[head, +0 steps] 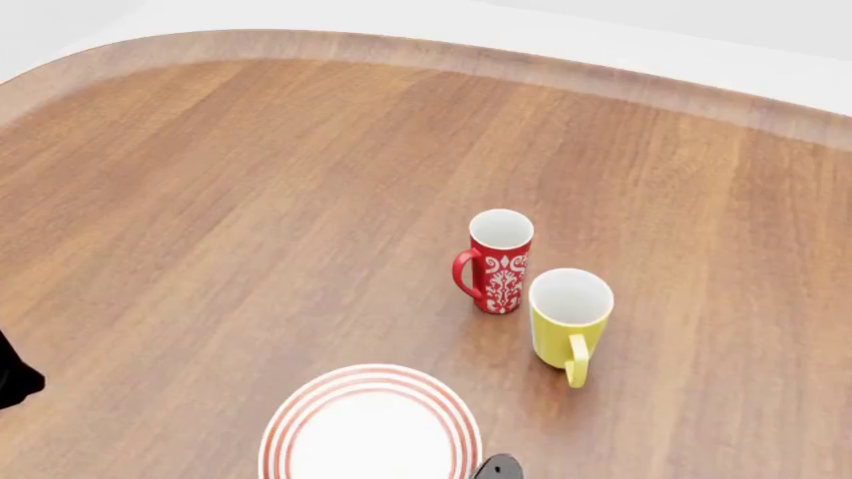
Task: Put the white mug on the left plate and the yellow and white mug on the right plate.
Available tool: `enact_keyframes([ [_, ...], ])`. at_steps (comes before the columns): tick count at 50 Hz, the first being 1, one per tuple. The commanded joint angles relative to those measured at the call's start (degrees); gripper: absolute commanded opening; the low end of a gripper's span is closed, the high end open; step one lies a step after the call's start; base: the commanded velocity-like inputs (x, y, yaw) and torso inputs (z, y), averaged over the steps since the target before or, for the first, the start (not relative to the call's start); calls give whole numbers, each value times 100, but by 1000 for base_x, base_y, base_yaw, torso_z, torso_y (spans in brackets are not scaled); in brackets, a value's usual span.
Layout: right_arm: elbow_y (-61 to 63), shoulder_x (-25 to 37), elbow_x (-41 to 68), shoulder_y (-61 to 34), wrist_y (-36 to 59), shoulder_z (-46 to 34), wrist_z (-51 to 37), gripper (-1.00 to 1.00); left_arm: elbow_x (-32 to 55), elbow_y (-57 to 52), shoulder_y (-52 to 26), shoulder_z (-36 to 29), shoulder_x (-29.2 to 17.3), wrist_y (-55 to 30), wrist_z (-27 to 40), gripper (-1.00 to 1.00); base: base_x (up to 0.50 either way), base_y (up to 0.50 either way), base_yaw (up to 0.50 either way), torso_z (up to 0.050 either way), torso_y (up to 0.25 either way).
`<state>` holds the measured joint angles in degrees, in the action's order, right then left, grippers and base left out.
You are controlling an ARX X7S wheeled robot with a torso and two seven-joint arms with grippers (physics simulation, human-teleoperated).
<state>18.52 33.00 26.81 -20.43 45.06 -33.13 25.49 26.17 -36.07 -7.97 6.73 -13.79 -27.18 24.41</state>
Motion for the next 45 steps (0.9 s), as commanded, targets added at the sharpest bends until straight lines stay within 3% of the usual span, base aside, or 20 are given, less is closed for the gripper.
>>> enact_keyframes([
  [1, -627, -245, -187, -226, -177, -356, 254, 100, 52, -94, 56, 16, -46, -34, 58, 100, 0, 0, 0, 0, 0],
  [45, -1600, -591, -504, -733, -156, -954, 579, 100, 242, -170, 33, 40, -123, -66, 242, 100, 0, 0, 0, 0, 0],
])
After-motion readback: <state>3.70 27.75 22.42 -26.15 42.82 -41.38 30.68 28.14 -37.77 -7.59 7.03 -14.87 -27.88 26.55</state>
